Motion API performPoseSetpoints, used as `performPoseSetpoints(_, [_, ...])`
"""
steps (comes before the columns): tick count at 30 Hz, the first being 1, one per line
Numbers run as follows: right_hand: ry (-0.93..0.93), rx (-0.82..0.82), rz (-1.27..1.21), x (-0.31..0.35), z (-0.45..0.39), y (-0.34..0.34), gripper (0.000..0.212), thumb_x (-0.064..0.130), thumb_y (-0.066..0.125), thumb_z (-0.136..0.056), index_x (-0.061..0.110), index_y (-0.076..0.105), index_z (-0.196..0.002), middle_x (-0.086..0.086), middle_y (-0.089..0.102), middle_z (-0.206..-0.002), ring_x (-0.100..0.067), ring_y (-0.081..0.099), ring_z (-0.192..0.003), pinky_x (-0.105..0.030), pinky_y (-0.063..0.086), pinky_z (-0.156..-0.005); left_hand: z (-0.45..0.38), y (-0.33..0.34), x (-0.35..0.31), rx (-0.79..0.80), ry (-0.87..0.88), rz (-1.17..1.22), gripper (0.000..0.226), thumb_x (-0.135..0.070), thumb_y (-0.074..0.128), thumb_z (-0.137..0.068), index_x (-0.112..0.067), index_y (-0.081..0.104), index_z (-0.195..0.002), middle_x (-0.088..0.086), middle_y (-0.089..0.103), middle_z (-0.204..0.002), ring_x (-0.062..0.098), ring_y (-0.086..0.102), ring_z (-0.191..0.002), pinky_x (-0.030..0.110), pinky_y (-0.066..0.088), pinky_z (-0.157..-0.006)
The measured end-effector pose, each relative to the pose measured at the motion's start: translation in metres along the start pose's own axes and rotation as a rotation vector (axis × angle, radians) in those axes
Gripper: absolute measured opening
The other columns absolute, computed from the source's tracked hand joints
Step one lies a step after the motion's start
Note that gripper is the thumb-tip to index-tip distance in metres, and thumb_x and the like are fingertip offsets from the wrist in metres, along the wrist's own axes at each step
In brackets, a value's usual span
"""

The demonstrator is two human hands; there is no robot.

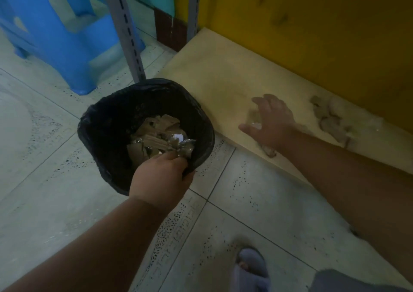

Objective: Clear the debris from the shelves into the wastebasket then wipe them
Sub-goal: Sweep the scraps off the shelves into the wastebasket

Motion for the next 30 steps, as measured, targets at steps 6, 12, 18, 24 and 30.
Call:
performPoseSetpoints(6, [0.066, 0.193, 0.189, -0.032, 0.006, 0.058, 0.107, 0.094, 0.009, -0.071, 0.029, -0.006, -0.155, -0.013, -0.023, -0.160, -0.040, -0.022, -0.144, -0.062, 0.004, -0.117, -0.007, -0.003, -0.008, -0.011, -0.017, -0.033, 0.028, -0.048, 0.052, -0.094, -0.028, 0.070, -0.102, -0.006, 0.065, -0.097, 0.008, 0.042, -0.076, 0.025, 0.034, -0.065])
performPoseSetpoints(12, [0.112, 0.180, 0.167, -0.015, -0.017, 0.057, 0.083, 0.078, 0.006, -0.085, 0.033, -0.013, -0.152, -0.020, -0.016, -0.160, -0.044, -0.011, -0.146, -0.055, 0.005, -0.117, -0.009, -0.003, -0.008, -0.063, 0.006, -0.008, 0.025, -0.046, 0.059, -0.090, -0.027, 0.072, -0.101, -0.006, 0.067, -0.092, 0.010, 0.047, -0.073, 0.025, 0.033, -0.064])
performPoseSetpoints(18, [0.045, -0.137, 0.233, -0.004, -0.039, 0.021, 0.044, 0.043, 0.032, -0.098, 0.011, 0.051, -0.121, -0.017, 0.050, -0.122, -0.036, 0.045, -0.110, -0.045, 0.040, -0.089, -0.011, -0.001, -0.009, -0.124, 0.056, -0.018, 0.018, -0.041, 0.070, -0.081, -0.024, 0.070, -0.076, -0.006, 0.064, -0.072, 0.013, 0.055, -0.060, 0.023, 0.034, -0.055])
performPoseSetpoints(24, [-0.042, -0.211, 0.128, -0.013, -0.045, 0.010, 0.027, 0.018, 0.046, -0.097, 0.000, 0.051, -0.118, -0.024, 0.054, -0.116, -0.040, 0.053, -0.103, -0.042, 0.045, -0.080, -0.010, 0.000, -0.009, -0.132, 0.067, -0.003, 0.019, -0.040, 0.071, -0.081, -0.023, 0.070, -0.073, -0.006, 0.063, -0.070, 0.012, 0.054, -0.056, 0.022, 0.033, -0.051])
performPoseSetpoints(30, [0.162, -0.228, -0.111, -0.038, -0.043, -0.009, 0.018, 0.012, 0.051, -0.091, 0.006, 0.053, -0.108, -0.019, 0.055, -0.108, -0.038, 0.058, -0.089, -0.031, 0.037, -0.064, -0.009, -0.002, -0.010, -0.130, 0.064, -0.011, 0.019, -0.036, 0.072, -0.080, -0.022, 0.066, -0.068, -0.008, 0.056, -0.063, 0.009, 0.039, -0.053, 0.018, 0.019, -0.048])
Point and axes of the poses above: each hand's wrist, its own z-axis away from the middle knuckle, its own y-axis out of the palm, x = y × z, the point moved 10 cm from there along -z, towards the middle knuckle
